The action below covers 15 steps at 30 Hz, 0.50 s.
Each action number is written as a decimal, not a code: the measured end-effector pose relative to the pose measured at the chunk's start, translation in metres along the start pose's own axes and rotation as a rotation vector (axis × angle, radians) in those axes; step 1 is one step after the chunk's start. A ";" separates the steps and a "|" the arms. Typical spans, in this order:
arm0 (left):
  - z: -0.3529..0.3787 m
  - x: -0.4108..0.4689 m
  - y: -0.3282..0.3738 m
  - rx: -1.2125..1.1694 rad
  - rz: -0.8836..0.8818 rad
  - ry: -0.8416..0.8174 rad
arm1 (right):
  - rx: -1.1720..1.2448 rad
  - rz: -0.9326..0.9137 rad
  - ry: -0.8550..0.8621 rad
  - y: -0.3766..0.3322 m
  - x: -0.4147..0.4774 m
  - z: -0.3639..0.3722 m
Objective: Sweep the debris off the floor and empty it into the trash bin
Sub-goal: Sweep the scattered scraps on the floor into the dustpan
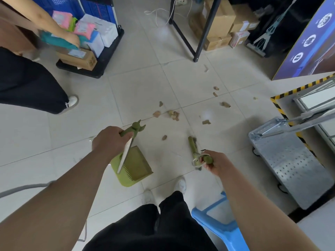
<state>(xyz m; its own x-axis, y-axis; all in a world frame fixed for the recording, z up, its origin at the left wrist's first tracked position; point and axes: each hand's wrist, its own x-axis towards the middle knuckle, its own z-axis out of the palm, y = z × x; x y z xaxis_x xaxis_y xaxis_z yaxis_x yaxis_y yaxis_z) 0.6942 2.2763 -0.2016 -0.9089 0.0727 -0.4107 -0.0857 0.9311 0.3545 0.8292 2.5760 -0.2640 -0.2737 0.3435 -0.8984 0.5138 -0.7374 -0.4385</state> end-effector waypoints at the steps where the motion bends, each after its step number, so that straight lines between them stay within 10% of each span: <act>1: 0.000 -0.001 -0.004 -0.009 -0.010 0.003 | 0.010 0.015 -0.023 0.006 -0.001 0.010; 15: 0.002 0.014 0.021 0.009 0.011 0.052 | 0.113 0.034 -0.262 -0.014 0.002 0.039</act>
<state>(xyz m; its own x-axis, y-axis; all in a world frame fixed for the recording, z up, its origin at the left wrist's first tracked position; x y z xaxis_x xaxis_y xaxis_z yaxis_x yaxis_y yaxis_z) 0.6808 2.2972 -0.2014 -0.9296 0.0649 -0.3628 -0.0717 0.9337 0.3508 0.7893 2.5643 -0.2585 -0.4665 0.1660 -0.8688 0.4365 -0.8111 -0.3894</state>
